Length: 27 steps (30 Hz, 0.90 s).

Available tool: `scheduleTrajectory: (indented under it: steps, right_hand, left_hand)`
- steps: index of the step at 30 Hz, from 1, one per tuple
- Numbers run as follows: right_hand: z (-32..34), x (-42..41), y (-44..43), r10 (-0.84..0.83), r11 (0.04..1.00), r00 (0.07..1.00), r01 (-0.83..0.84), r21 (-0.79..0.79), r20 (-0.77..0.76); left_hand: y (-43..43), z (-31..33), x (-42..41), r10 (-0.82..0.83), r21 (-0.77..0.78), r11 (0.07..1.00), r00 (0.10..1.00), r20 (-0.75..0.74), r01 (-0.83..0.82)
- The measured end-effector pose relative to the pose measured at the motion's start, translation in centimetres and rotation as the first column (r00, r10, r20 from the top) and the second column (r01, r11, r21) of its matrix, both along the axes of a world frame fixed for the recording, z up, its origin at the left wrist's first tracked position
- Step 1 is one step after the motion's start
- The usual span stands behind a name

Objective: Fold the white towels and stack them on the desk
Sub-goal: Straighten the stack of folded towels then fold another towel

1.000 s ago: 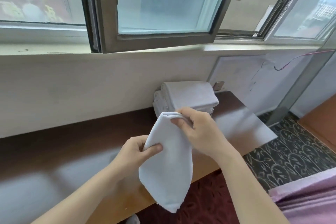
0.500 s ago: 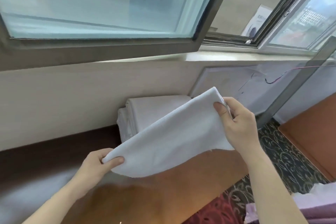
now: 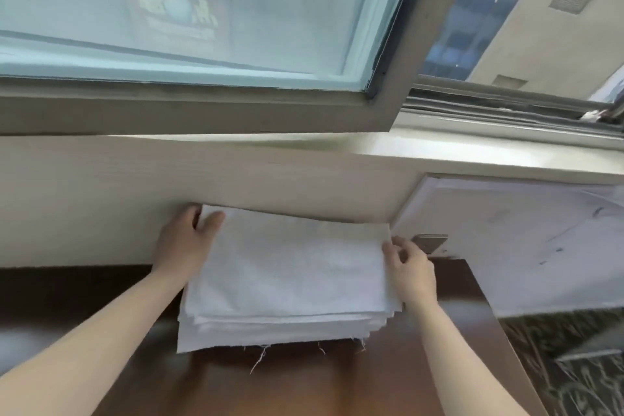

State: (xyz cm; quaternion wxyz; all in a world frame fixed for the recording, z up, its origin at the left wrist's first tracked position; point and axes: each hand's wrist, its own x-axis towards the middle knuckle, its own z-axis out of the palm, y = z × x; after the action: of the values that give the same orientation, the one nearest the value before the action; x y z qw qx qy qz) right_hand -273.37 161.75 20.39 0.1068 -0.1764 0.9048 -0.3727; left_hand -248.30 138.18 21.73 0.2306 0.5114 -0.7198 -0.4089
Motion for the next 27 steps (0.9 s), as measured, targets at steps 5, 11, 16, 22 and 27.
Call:
scheduleTrajectory:
  steps: [5,11,16,22,27]
  right_hand:
    - [-2.8,0.4,-0.8,0.151,0.982,0.892,-0.087,0.166,-0.426]
    - [-2.6,4.8,-3.3,0.520,0.852,0.684,-0.372,0.369,-0.511]
    - [-3.9,5.2,-3.5,0.641,0.756,0.670,-0.463,0.463,-0.376]
    - [-4.1,2.0,-1.1,0.514,0.815,0.804,-0.349,0.462,-0.298]
    - [-3.6,1.8,0.9,0.447,0.818,0.862,-0.288,0.498,-0.237]
  left_hand:
    - [5.5,-1.9,0.1,0.126,-0.474,0.880,0.974,0.189,-0.022]
    - [8.9,-4.7,-3.4,-0.132,-0.484,0.697,0.758,0.639,0.529]
    - [8.1,-5.5,-2.7,-0.079,-0.497,0.689,0.736,0.672,0.528]
    - [6.1,-5.3,0.3,-0.022,-0.494,0.748,0.761,0.649,0.443]
    - [5.7,-4.5,3.6,-0.007,-0.421,0.815,0.732,0.681,0.399]
